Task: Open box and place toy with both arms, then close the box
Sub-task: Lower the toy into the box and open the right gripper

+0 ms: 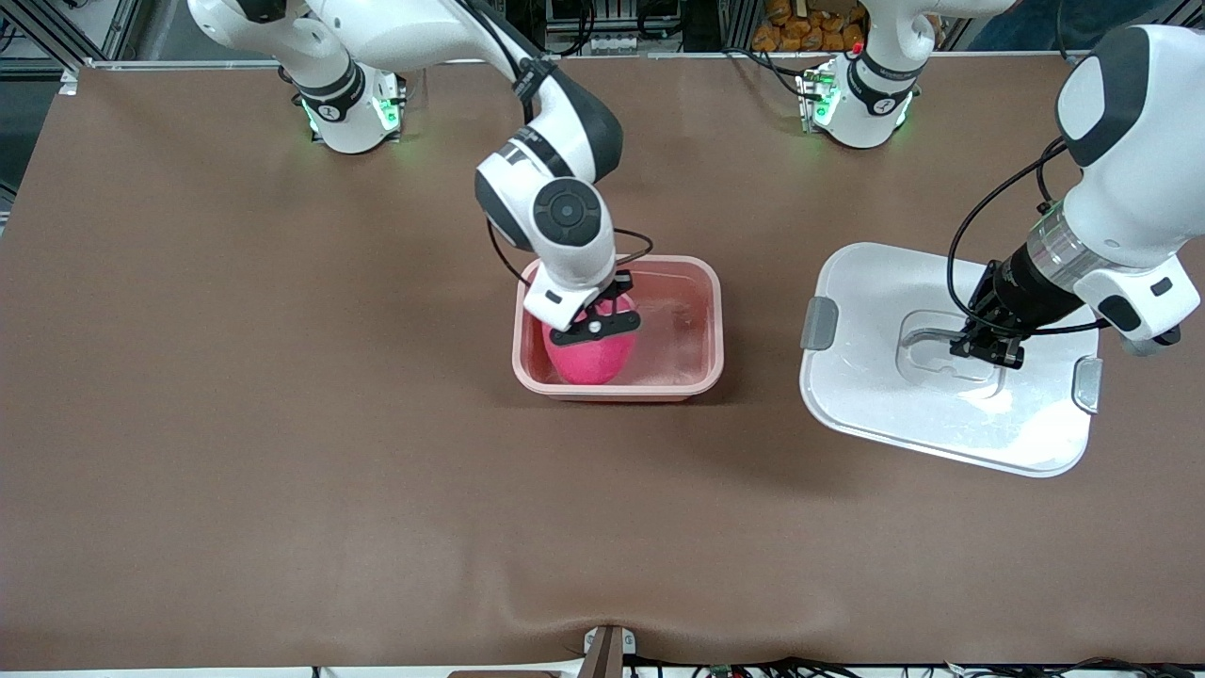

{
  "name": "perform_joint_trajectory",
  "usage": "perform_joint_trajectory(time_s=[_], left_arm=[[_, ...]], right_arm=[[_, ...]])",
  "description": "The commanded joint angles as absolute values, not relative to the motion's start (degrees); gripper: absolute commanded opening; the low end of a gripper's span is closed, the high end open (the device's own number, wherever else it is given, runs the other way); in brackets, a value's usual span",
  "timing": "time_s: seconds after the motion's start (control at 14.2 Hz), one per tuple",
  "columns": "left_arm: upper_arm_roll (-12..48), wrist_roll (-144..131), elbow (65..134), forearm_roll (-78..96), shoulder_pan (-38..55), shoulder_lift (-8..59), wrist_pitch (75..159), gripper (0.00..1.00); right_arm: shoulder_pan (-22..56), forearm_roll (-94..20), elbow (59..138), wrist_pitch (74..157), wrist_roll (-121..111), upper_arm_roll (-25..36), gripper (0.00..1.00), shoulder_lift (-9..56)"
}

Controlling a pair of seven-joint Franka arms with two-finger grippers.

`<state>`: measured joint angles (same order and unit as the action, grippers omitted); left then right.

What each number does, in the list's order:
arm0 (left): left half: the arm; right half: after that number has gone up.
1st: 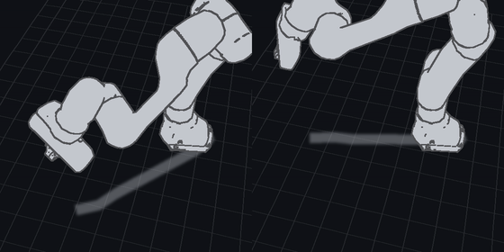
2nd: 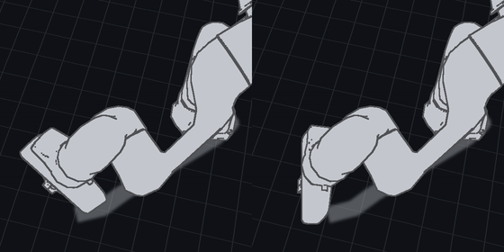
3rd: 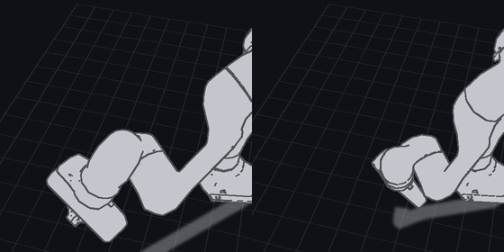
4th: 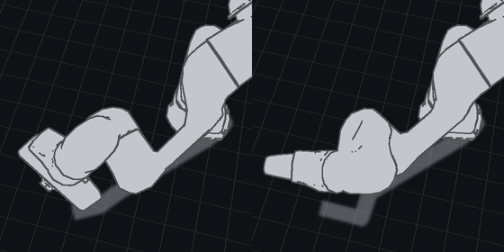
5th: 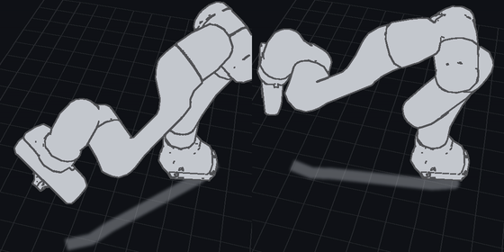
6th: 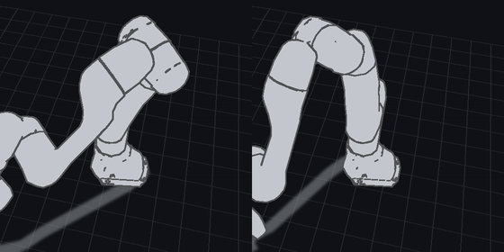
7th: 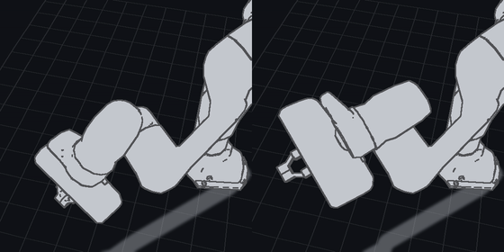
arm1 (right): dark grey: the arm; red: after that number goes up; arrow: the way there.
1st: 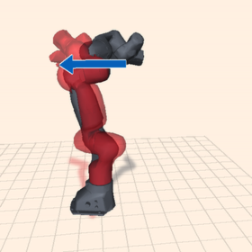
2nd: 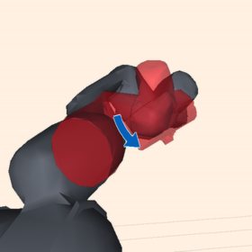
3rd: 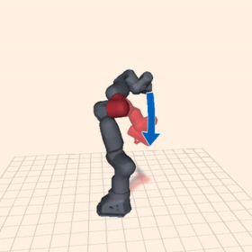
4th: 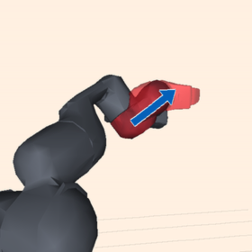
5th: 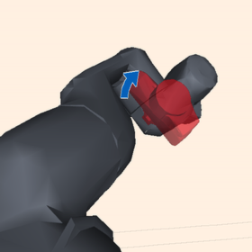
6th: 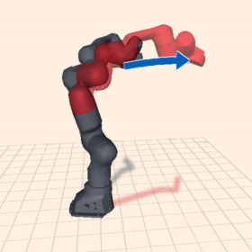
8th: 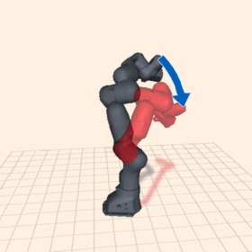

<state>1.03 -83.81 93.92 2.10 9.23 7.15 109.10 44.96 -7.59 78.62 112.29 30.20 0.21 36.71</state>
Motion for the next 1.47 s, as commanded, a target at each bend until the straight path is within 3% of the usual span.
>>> perform_joint_trajectory(time_s=[0.0, 0.42, 0.7, 0.91, 0.98, 1.05, 1.12, 1.4], left_arm=[[1.1, -82.9, 95.8, 3.3, 9.0, 4.8, 108.8, 0.00], [1.1, -82.8, 95.8, 3.5, 9.0, 4.7, 108.8, 0.00], [1.1, -82.8, 95.8, 3.5, 9.0, 4.7, 108.8, 0.00], [1.1, -82.8, 95.8, 3.5, 9.0, 4.7, 108.8, 0.00], [1.1, -82.8, 95.8, 3.5, 9.0, 4.7, 108.8, 0.00], [1.1, -82.9, 95.8, 3.5, 9.0, 4.7, 108.8, 0.00], [1.1, -82.9, 95.9, 3.5, 9.0, 4.7, 108.7, 0.00], [1.1, -82.8, 95.8, 3.5, 9.0, 4.7, 108.4, 0.00]], right_arm=[[46.6, -7.5, 77.3, 116.1, 31.5, 0.8, 0.00, 38.8], [49.5, -4.8, 77.6, 129.4, 31.5, 0.9, 0.00, 43.0], [50.8, -0.6, 77.8, 129.9, 31.6, 0.9, 0.01, 45.1], [52.0, 1.8, 77.7, 130.1, 31.8, 1.1, 0.09, 46.9], [52.1, 2.8, 77.7, 130.1, 32.0, 1.1, 0.27, 47.0], [52.1, 3.1, 77.6, 130.0, 32.0, 1.1, 0.75, 46.9], [52.0, 3.1, 77.5, 130.0, 31.9, 1.1, 1.00, 46.8], [51.6, 2.9, 76.9, 129.8, 32.6, 1.1, 1.00, 45.2]])
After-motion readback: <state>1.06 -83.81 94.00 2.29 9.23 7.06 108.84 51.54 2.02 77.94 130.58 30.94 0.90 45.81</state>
